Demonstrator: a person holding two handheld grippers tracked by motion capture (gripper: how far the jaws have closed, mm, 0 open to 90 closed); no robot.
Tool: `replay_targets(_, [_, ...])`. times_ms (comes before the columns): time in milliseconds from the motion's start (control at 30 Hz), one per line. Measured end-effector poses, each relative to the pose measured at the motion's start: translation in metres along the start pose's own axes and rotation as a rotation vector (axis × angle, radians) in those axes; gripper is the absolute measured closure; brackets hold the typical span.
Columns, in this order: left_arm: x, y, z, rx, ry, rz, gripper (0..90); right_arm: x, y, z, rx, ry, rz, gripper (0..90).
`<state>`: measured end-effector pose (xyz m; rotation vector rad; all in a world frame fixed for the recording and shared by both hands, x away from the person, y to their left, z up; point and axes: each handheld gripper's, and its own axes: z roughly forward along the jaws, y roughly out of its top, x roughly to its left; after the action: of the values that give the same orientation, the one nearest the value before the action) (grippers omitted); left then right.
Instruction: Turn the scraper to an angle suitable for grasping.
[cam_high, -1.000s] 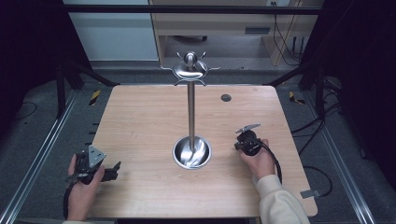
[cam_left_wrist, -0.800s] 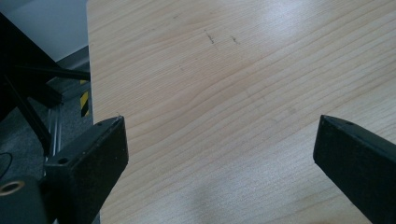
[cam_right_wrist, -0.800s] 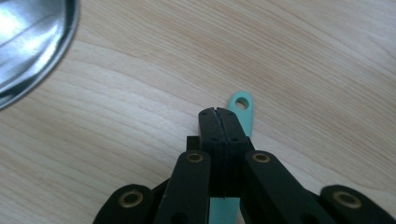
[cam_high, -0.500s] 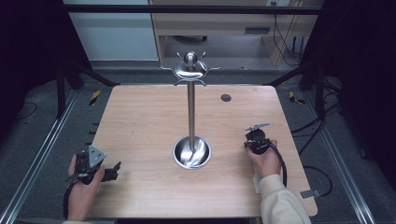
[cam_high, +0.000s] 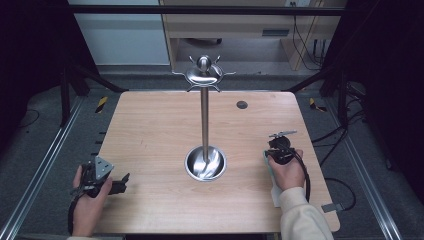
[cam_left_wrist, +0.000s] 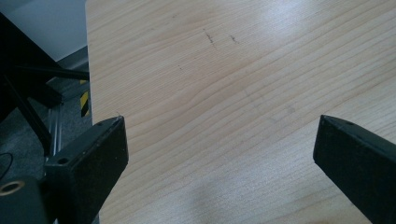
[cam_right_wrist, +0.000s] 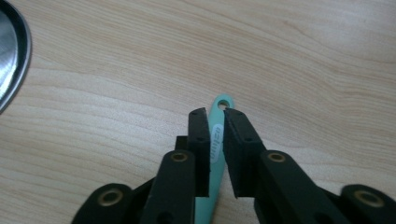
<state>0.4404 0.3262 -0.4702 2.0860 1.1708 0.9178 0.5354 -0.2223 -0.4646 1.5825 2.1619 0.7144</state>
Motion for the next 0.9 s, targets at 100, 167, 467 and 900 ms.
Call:
replay_targets(100, [0.0,0.0,0.0,0.001,-0.001,0.0,2.9,0.001,0.002,0.003,0.031,-0.017,0.004,69.1])
replay_targets(167, [0.0,0.0,0.001,0.004,-0.001,0.004,2.9,0.003,0.005,0.004,0.059,-0.024,0.017,61.6])
replay_targets(467, [-0.002,0.0,0.001,0.006,-0.005,0.008,2.9,-0.001,0.016,0.01,0.13,-0.023,0.043,60.4])
replay_targets(900, [-0.002,0.0,0.001,0.006,-0.005,0.008,2.9,0.001,0.019,0.017,0.18,-0.014,0.055,63.3])
